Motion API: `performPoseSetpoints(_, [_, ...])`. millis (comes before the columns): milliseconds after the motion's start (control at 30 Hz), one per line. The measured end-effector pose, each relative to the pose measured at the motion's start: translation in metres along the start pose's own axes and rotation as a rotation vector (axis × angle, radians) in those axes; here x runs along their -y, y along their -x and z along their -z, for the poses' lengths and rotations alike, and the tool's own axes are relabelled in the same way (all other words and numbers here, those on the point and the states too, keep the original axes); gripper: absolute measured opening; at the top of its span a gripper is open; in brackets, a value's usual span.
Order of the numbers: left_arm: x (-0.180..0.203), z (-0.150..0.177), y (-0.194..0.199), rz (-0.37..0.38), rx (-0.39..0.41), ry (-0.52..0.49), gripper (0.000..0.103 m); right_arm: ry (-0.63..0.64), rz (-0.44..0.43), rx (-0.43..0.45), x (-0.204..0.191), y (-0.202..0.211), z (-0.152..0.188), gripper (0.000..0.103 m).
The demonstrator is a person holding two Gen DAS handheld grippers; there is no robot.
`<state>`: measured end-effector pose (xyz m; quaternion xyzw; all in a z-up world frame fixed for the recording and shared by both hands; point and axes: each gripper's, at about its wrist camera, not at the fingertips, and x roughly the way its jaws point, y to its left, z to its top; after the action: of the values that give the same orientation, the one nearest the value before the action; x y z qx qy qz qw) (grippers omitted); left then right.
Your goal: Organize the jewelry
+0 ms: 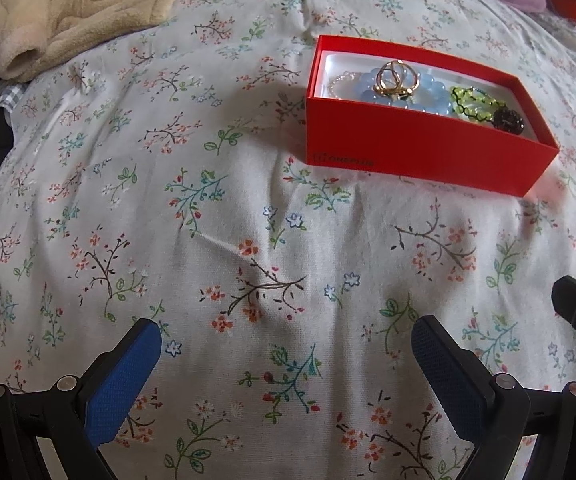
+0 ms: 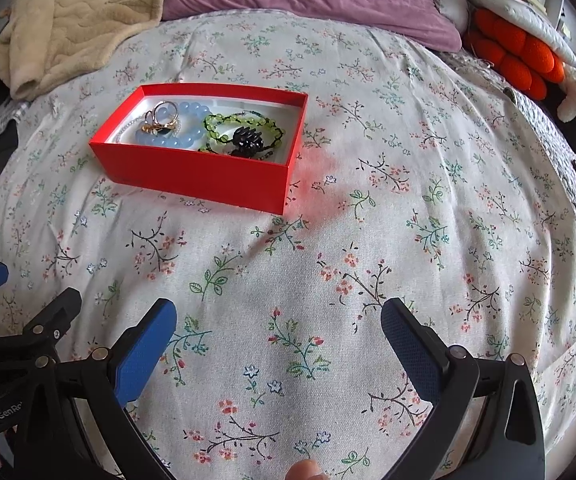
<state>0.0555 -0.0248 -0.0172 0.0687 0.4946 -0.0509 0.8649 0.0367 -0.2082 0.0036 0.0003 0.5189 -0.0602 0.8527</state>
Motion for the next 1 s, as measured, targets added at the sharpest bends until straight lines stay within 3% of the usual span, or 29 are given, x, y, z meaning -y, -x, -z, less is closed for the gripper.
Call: performPoseSetpoints(1000, [-0.0011,-0.0011,0.0001,-0.008,-0.014,0.007,0.103,-0.006,0.017,-0.009,0.0022,-0.0024,0.0019,0.103])
